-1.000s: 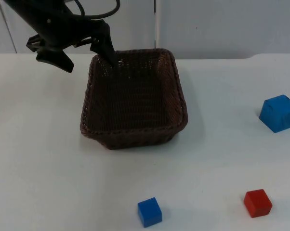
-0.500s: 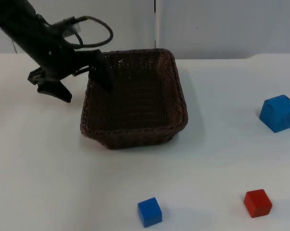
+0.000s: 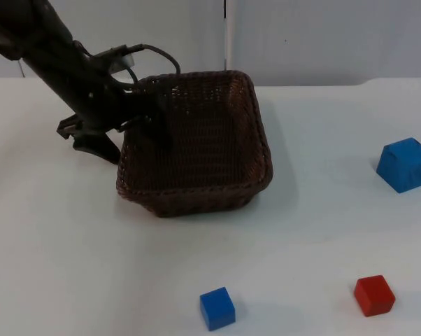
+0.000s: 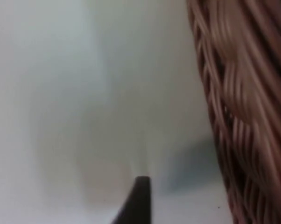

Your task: Pick up the basket with the left hand and place the largest block into the basket with the right hand.

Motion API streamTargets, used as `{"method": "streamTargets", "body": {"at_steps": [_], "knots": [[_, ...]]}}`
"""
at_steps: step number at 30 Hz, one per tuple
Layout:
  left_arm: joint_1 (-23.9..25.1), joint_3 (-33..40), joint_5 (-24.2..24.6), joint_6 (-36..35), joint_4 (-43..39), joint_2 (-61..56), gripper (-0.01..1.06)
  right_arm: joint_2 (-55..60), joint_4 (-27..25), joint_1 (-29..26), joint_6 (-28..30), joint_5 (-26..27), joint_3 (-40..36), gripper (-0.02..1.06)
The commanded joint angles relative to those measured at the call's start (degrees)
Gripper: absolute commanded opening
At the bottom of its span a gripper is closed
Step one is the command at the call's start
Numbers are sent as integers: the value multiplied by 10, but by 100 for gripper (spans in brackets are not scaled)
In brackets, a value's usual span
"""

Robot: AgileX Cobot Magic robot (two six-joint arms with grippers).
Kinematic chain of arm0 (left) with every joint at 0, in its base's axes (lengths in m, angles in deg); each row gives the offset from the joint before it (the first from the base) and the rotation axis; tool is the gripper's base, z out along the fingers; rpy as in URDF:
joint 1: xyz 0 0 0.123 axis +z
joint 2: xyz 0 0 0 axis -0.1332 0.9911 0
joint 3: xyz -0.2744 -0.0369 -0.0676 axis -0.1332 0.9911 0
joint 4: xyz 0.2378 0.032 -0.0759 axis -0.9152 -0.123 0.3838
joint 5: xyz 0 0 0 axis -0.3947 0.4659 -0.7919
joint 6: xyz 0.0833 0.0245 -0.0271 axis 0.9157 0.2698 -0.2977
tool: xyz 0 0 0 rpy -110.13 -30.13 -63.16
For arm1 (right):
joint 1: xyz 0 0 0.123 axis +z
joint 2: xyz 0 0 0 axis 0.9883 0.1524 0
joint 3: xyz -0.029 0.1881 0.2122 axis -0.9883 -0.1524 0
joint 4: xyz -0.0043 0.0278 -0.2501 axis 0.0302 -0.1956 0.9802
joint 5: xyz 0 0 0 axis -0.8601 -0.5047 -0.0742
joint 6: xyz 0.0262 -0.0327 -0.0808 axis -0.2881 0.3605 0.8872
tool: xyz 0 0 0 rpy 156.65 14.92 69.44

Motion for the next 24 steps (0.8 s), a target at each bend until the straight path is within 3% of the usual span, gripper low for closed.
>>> {"method": "streamTargets", "body": {"at_steps": [1,3,4,6,9,10,11,20,24], "knots": [[-2,-2,4,-3,7,2,70,-2,-1,-3,2,4,0,105],[-3,-2,6,-5,7,2,59,-2,-1,-3,2,4,0,105],[-5,-2,9,-5,7,2,46,-2,-1,-3,2,4,0,105],[-5,-2,9,-5,7,1,41,-2,-1,-3,2,4,0,105],[-5,-2,18,-18,31,-8,8,-2,-1,-3,2,4,0,105],[-5,-2,18,-18,31,-8,8,-2,-1,-3,2,4,0,105],[-2,-2,21,-18,40,-14,0,-2,-1,-3,2,4,0,105],[-1,-2,77,-18,54,-98,0,-2,-1,-3,2,4,0,105],[-1,-2,124,-27,36,-149,0,-2,-1,-3,2,4,0,105]]}}
